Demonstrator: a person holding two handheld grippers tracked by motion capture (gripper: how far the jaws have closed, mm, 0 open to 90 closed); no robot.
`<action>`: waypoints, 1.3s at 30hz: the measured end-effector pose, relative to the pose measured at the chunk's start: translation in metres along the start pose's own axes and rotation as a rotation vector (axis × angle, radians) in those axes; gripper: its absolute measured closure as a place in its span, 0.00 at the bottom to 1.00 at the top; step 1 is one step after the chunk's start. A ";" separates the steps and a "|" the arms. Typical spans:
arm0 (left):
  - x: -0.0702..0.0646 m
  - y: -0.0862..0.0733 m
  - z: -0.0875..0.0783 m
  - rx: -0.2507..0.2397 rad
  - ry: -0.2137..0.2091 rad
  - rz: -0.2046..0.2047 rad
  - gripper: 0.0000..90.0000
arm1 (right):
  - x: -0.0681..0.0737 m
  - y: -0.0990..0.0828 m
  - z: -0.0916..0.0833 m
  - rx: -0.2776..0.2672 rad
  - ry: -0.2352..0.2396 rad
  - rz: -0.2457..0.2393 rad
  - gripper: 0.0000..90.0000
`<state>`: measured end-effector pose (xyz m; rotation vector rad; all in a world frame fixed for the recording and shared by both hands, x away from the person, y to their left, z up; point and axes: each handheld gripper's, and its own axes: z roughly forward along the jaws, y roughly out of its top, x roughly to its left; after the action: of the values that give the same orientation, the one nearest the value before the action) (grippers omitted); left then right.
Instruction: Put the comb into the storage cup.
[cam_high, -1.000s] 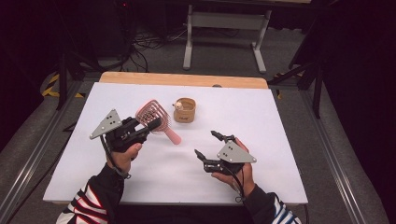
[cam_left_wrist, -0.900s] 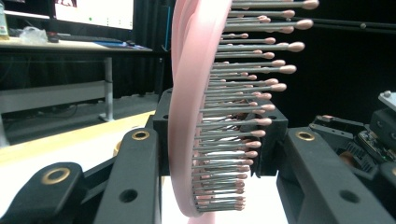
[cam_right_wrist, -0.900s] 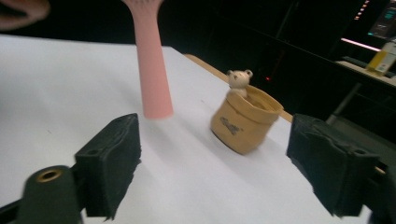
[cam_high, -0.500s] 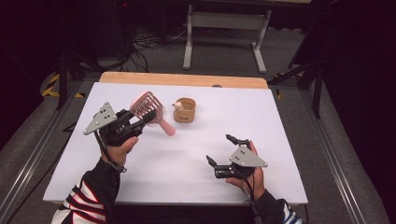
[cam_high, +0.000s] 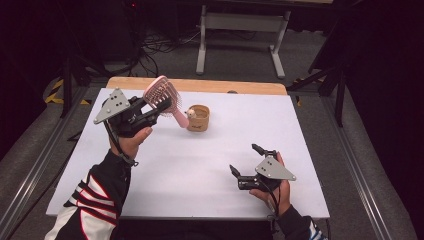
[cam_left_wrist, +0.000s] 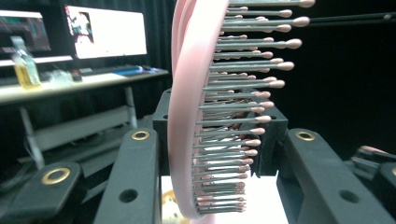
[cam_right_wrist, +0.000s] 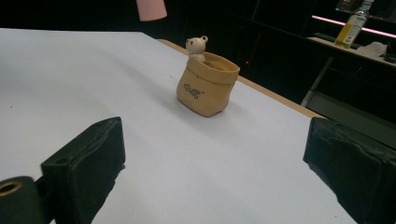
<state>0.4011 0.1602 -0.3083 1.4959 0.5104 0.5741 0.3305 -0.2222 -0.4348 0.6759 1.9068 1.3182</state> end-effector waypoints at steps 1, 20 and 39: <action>0.000 0.003 0.002 -0.003 -0.007 0.000 0.70 | 0.000 0.000 0.000 0.003 -0.001 -0.005 0.06; 0.007 0.015 0.058 0.037 -0.005 0.021 0.70 | 0.000 0.000 0.002 0.007 0.000 -0.009 0.06; 0.024 -0.004 0.110 0.123 0.008 -0.034 0.70 | 0.000 0.000 0.002 0.019 0.008 -0.016 0.07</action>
<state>0.4899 0.0908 -0.3093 1.5986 0.5853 0.5299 0.3320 -0.2212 -0.4357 0.6645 1.9292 1.2959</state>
